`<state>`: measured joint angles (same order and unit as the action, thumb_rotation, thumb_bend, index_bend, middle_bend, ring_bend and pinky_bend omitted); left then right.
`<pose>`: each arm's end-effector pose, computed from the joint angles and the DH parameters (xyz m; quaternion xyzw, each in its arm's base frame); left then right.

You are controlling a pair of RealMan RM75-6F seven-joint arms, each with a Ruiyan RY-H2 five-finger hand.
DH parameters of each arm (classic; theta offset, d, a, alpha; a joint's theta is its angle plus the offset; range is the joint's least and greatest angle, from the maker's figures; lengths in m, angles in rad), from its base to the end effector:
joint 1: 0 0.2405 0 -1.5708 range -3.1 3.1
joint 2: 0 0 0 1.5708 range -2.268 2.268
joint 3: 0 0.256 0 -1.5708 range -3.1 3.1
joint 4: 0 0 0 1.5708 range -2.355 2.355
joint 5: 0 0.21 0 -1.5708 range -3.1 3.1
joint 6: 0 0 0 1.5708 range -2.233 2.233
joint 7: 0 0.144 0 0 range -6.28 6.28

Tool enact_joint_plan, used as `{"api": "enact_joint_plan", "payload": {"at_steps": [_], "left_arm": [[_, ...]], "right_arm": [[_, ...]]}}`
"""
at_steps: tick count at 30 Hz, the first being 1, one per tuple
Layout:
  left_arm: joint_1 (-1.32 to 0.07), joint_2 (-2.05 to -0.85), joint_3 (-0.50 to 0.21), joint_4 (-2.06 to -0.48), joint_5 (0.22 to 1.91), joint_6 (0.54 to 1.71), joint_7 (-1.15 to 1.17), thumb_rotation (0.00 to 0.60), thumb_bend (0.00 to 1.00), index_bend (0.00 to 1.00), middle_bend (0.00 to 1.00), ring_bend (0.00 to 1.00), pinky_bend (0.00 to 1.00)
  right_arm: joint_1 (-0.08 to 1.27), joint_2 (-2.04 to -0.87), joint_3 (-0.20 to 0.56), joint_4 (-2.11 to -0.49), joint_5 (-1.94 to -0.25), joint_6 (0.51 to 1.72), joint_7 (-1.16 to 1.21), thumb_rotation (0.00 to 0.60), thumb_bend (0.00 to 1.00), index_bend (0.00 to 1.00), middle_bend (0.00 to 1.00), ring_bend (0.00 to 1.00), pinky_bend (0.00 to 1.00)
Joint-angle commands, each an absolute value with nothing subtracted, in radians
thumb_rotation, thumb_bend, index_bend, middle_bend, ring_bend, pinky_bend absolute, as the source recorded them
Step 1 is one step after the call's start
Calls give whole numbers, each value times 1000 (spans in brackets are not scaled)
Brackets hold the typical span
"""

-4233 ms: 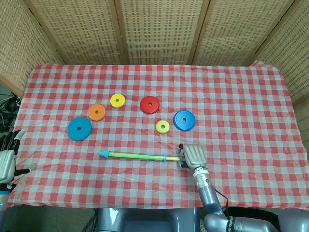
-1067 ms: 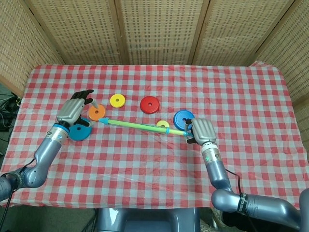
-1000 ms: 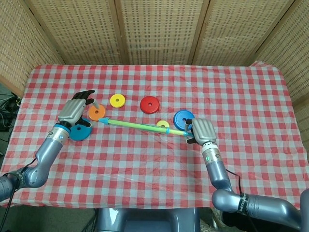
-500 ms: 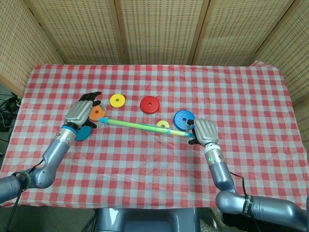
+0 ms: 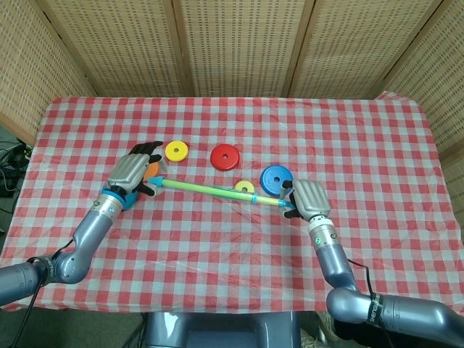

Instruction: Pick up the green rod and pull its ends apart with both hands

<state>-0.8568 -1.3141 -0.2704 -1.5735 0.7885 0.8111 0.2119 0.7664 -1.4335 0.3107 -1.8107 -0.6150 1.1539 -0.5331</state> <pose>-0.1381 0.3946 0.0547 -0.6737 -0.4865 -0.3741 0.4117 -0.1255 -0.3426 0.0342 0.6213 -0.5101 0.3690 0.4665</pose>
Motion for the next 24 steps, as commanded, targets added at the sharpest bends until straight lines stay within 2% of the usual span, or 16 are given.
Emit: {"api": "enact_joint_plan", "payload": {"at_steps": [1,11,16,24], "left_arm": [[-865,-1320,-264,-1574,777,814,220,600,212,424,0,0,0],[-885,-1342,-253,-1568,748,815,228,600,214,490,0,0,0],[-894,-1352,-248,-1564,729,813,228,600,285,565,12,0,0],[-896,-1341,-238,-1585,721,839,243,600,290,582,18,0,0]], "right_arm": [[767,-1431,307,-1813,-615,1151,-528,600,529,792,1000,975,714],[764,-1419,296,-1818,-619,1143,-504,600,529,792,1000,975,714],[759,-1406,289,-1823,-625,1141,-492,600,529,792,1000,975,714],[755,-1390,278,-1836,-634,1144,-485,600,529,793,1000,975,714]]}}
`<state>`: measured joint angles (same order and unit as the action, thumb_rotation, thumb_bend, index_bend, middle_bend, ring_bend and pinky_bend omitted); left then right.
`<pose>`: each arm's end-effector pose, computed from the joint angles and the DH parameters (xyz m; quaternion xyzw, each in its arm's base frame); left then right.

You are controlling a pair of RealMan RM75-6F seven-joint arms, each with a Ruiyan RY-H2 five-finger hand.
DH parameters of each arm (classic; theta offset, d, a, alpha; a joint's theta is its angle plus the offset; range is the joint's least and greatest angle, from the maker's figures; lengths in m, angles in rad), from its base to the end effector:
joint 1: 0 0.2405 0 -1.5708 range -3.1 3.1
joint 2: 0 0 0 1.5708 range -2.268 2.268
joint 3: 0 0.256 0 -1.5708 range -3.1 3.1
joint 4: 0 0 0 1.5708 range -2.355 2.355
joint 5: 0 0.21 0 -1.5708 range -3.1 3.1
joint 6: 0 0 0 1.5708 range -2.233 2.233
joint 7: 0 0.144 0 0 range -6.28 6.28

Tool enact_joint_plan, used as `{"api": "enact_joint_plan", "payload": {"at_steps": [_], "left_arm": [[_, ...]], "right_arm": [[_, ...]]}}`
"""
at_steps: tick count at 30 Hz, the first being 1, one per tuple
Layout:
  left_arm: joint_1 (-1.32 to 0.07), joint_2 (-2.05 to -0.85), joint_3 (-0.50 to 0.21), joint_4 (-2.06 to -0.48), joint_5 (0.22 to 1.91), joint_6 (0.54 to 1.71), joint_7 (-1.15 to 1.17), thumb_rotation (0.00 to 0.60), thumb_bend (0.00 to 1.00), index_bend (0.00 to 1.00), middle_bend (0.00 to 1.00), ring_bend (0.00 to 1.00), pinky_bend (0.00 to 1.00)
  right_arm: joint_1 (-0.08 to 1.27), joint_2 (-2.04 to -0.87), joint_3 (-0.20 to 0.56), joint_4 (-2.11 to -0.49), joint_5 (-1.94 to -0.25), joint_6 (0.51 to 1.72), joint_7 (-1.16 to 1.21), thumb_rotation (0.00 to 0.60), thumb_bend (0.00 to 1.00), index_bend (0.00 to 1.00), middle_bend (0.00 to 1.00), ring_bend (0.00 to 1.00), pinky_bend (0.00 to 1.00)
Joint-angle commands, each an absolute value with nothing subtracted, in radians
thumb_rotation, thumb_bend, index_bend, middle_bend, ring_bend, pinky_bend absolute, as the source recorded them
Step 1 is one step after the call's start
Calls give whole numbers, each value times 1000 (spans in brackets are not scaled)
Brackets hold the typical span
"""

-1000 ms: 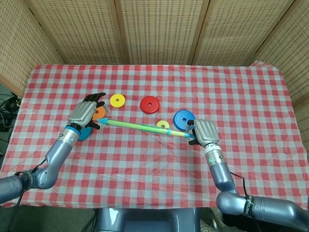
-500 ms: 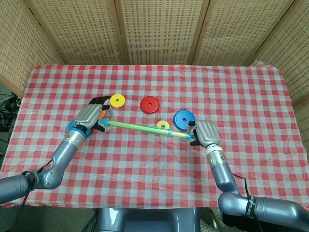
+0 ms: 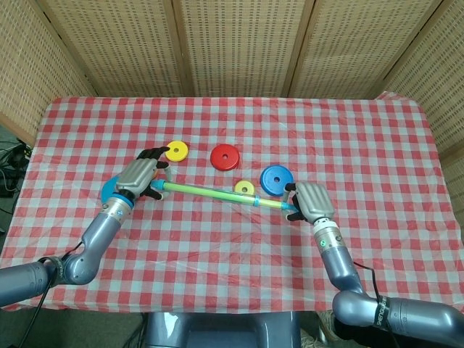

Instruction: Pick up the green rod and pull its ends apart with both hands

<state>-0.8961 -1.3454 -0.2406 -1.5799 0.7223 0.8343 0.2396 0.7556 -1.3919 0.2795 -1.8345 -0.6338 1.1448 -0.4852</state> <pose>-0.1315 0.3914 0.0403 -0.6743 -0.4973 -0.3644 0.4064 -0.1335 -0.3374 0.0406 0.6221 -0.5153 0.3677 0.4608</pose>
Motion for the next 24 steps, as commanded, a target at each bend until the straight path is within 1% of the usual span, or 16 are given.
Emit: {"api": "enact_joint_plan", "payload": {"at_steps": [1,9,24], "left_arm": [[-895,-1337,-238,-1591,721,842,243,600,290,584,18,0,0],[-884,-1321,-220,-1606,720,854,246,600,293,587,18,0,0],[-868,-1308,-194,-1588,718,847,241,600,294,587,32,0,0]], "right_arm": [[755,-1388,276,-1837,-635,1144,-485,600,529,792,1000,975,714],[751,-1381,269,-1820,-629,1141,-472,600,528,793,1000,975,714],[750,-1384,267,-1754,-612,1115,-446,600,527,793,1000,975,714]]}}
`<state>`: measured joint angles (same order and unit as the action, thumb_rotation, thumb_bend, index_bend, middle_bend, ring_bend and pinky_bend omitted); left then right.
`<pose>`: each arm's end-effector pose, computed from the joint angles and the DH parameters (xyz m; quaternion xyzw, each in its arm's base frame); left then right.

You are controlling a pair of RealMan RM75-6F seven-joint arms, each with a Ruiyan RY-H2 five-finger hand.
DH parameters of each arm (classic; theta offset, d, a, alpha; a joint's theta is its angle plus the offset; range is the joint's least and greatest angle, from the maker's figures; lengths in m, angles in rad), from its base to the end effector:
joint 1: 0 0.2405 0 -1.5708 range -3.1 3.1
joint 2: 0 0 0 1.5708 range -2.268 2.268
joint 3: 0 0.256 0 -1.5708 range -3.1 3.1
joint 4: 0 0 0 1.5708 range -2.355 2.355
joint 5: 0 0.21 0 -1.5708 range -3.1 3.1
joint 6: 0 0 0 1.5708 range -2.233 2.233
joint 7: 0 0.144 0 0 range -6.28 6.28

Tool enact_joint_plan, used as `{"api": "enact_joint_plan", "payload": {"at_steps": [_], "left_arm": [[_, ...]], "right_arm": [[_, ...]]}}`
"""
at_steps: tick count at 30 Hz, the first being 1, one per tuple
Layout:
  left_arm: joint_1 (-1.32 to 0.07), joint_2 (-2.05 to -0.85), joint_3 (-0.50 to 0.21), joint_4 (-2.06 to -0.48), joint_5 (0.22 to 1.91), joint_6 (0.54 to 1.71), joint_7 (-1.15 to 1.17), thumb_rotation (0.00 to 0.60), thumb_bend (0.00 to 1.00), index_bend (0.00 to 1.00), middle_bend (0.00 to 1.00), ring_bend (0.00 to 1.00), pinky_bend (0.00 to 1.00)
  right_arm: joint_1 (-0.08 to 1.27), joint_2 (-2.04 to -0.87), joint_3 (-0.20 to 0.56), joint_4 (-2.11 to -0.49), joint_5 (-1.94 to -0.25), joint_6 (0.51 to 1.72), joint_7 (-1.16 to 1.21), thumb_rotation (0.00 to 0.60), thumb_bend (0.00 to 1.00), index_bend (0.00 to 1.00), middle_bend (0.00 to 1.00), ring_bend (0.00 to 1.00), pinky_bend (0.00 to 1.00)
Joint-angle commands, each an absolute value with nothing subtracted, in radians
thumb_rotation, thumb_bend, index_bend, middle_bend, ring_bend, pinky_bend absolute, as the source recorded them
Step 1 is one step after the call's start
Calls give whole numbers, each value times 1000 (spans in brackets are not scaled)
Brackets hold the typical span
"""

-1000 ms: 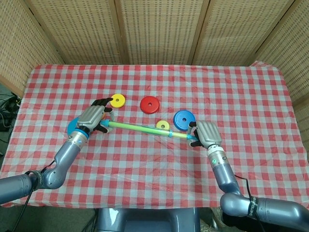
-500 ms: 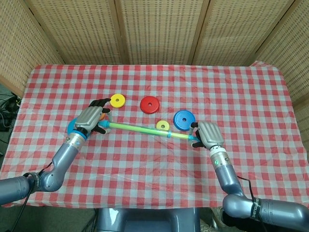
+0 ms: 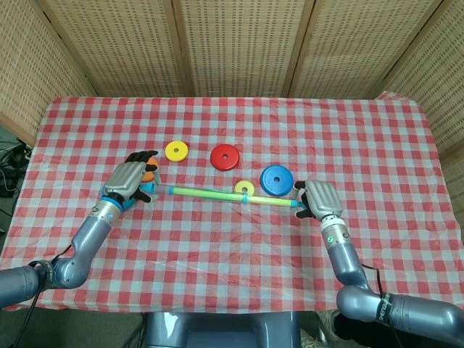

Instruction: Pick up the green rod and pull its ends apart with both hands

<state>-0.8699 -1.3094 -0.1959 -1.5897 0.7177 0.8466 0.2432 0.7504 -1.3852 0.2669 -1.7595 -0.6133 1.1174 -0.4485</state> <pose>-0.1555 0.3848 0.0487 -0.6730 -0.4984 -0.3403 0.4277 -0.1560 -0.3476 0.0437 0.6083 -0.5226 0.3536 0.4814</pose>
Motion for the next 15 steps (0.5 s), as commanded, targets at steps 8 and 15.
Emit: {"api": "enact_joint_plan", "payload": {"at_steps": [8,15], "left_arm": [[-848,-1297,-176,-1568,725,837,227,600,296,588,33,0,0],[-828,-1280,-169,-1555,745,837,206,600,296,588,33,0,0]], "right_arm": [[744,-1386,268,-1709,-619,1110,-427,600,527,792,1000,975,714],[739,-1390,272,-1675,-621,1109,-412,600,527,792,1000,975,714]]}}
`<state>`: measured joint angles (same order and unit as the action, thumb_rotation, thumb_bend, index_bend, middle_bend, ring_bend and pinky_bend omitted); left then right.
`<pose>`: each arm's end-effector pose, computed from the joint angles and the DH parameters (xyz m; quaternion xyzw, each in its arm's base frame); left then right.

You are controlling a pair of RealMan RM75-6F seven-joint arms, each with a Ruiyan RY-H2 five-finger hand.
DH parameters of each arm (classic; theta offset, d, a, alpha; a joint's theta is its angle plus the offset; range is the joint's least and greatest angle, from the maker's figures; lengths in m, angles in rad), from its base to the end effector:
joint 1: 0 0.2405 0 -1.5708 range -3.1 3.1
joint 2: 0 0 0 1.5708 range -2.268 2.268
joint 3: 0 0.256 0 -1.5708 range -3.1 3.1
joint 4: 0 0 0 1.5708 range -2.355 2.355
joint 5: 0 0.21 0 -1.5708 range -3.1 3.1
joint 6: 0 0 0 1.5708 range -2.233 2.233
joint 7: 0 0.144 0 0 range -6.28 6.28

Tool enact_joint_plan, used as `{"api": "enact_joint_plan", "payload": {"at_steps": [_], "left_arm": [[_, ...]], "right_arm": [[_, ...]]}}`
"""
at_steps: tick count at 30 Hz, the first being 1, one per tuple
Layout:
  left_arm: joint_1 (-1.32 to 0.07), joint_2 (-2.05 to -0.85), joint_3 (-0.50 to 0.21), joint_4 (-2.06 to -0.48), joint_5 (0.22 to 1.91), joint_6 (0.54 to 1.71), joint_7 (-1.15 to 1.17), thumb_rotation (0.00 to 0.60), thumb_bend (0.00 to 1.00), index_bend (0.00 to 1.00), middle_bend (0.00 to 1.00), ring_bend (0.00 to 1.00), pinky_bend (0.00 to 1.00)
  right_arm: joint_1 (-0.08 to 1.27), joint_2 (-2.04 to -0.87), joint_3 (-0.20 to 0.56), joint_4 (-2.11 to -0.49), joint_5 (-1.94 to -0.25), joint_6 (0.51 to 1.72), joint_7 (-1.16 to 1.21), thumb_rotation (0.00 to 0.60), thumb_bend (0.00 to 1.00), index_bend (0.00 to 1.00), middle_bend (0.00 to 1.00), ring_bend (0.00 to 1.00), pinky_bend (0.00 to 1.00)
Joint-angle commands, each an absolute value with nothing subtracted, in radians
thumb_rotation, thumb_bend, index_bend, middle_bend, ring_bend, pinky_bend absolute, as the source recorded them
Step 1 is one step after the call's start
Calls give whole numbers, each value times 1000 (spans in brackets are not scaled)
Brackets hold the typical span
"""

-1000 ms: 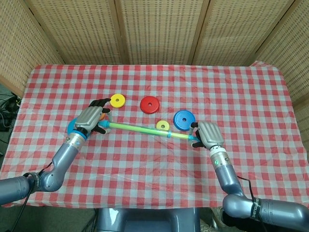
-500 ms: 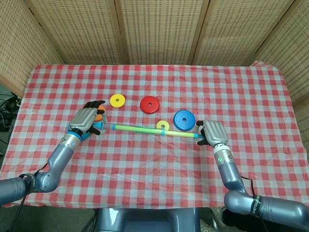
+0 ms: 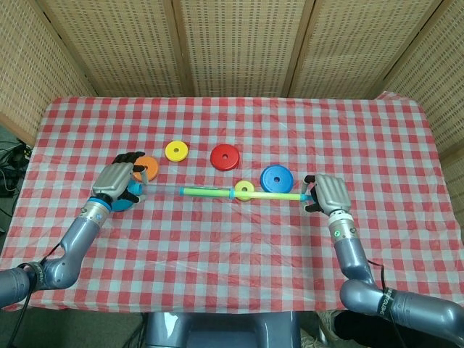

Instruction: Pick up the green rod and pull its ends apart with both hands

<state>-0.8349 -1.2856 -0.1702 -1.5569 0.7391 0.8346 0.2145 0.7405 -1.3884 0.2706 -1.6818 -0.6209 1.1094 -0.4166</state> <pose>-0.1821 0.3838 0.0586 -0.6659 -0.5016 -0.3234 0.4477 -0.1734 -0.3593 0.0509 0.5914 -0.5181 0.3543 0.5062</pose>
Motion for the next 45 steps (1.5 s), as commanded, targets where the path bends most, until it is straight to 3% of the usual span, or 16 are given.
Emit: {"api": "enact_joint_plan", "payload": {"at_steps": [1,22,24,26,27,28,31,32,35,38,45], "left_arm": [[-823,-1277,-169,-1555,749,836,200,600,296,588,33,0,0],[-792,-1261,-159,-1512,787,810,165,600,296,577,33,0,0],[-794,-1263,-159,-1511,789,807,169,600,296,563,28,0,0],[-796,-1262,-156,-1511,794,803,175,600,288,488,8,0,0],[-797,-1262,-156,-1510,798,802,175,600,279,439,2,0,0],[-797,-1260,-156,-1511,802,797,174,600,252,339,0,0,0],[-798,-1256,-157,-1514,810,791,170,600,189,98,0,0,0],[-798,-1254,-157,-1515,811,789,170,600,182,60,0,0,0],[-799,-1248,-155,-1522,817,785,171,600,176,16,0,0,0],[-799,-1240,-156,-1539,817,783,170,600,176,15,0,0,0],[-754,-1203,-163,-1605,866,854,135,600,177,25,0,0,0]], "right_arm": [[737,-1391,273,-1670,-621,1109,-409,600,527,792,1000,975,714],[702,-1376,292,-1574,-612,1080,-354,600,524,793,1000,975,714],[701,-1375,289,-1571,-613,1070,-355,600,520,791,1000,974,714],[700,-1370,282,-1572,-618,1054,-354,600,461,750,978,934,696],[700,-1362,276,-1576,-616,1038,-358,600,423,707,936,891,666],[703,-1348,266,-1583,-606,1009,-369,600,355,609,820,785,587],[715,-1323,253,-1591,-573,967,-394,600,227,302,400,399,297],[718,-1319,252,-1591,-563,959,-398,600,205,222,290,279,212],[726,-1313,246,-1588,-541,948,-406,600,169,85,95,68,78],[730,-1313,240,-1585,-534,951,-413,600,156,14,4,0,35],[693,-1294,236,-1622,-625,978,-343,600,154,10,0,0,19]]}}
